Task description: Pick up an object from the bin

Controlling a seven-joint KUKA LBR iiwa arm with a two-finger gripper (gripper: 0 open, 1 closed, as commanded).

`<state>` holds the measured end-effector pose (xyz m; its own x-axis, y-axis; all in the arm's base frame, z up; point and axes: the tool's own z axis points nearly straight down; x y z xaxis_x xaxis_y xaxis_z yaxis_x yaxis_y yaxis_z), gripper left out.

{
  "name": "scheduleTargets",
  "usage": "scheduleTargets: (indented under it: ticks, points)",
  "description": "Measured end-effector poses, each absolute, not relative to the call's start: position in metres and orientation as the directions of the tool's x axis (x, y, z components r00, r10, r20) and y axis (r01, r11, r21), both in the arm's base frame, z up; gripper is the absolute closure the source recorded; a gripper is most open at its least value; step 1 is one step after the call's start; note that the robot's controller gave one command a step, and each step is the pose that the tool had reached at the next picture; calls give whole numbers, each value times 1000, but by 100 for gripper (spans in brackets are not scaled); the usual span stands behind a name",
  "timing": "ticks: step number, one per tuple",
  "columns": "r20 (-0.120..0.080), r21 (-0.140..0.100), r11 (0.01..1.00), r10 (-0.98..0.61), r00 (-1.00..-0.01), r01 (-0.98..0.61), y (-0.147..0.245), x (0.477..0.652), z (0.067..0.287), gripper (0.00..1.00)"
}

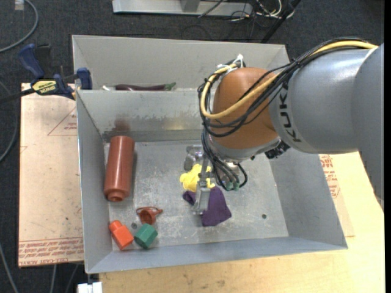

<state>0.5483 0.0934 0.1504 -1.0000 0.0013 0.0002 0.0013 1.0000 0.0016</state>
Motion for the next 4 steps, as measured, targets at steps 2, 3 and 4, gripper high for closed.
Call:
scheduleTargets:
  ticks: [2, 3, 4]
  points:
    - [-7, 3, 994, -106, -994, -106, 39, 573, 83, 100]
    - [-7, 3, 994, -106, -994, -106, 39, 573, 83, 100]
    - [-2, 4, 993, -120, -993, -120, 40, 582, 112, 100]
